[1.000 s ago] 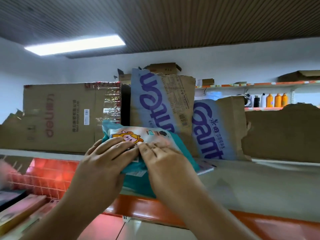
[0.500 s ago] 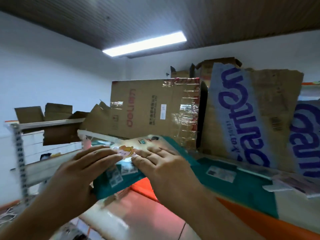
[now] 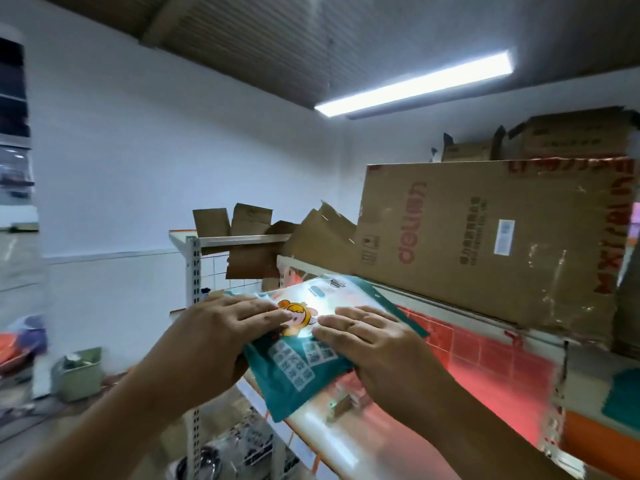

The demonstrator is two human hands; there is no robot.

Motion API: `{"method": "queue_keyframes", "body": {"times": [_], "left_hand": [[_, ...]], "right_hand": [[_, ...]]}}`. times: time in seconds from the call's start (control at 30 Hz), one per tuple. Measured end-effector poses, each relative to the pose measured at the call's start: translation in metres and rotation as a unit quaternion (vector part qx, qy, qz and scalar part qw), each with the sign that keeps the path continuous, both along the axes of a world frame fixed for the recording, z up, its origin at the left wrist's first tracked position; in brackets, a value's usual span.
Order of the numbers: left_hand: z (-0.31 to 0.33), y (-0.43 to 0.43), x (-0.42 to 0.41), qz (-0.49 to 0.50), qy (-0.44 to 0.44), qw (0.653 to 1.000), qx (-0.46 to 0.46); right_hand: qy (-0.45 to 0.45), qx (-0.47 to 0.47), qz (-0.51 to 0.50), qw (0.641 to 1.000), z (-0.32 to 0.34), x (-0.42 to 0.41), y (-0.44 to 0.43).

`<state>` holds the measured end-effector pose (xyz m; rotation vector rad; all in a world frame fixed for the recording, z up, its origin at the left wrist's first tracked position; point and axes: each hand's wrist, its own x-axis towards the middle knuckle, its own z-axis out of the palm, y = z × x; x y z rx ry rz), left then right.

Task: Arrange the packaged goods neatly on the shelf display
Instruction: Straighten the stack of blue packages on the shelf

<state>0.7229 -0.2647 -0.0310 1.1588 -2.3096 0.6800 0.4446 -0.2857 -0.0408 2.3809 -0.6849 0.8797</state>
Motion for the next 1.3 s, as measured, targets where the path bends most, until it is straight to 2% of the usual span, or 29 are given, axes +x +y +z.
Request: {"method": "queue_keyframes", "body": {"times": [0.13,0.43,0.7,0.97,1.3], "left_hand": [[-0.023,-0.018,0.035,0.019,-0.032,0.999,-0.008],[-0.059,-0.075,0.078,0.062,-0.03,0.998,-0.008],[-0.067,-0.191,0.106,0.059,-0.053,0.996,-0.032],[-0.06,-0.308,0.118,0.051,-0.041,0.998,-0.013],[-0.085,-0.412,0.134,0.023,-0.039,0.999,0.027]], "right_hand": [[-0.009,0.018,0.05,0.999,-0.025,0.035,-0.031],[0.009,0.071,0.074,0.995,-0.07,0.086,-0.112],[0.021,0.095,0.082,0.992,-0.086,0.109,-0.232],[0.035,0.148,0.095,0.984,-0.09,0.123,-0.358],[0.059,0.207,0.06,0.975,-0.112,0.129,-0.449]]}}
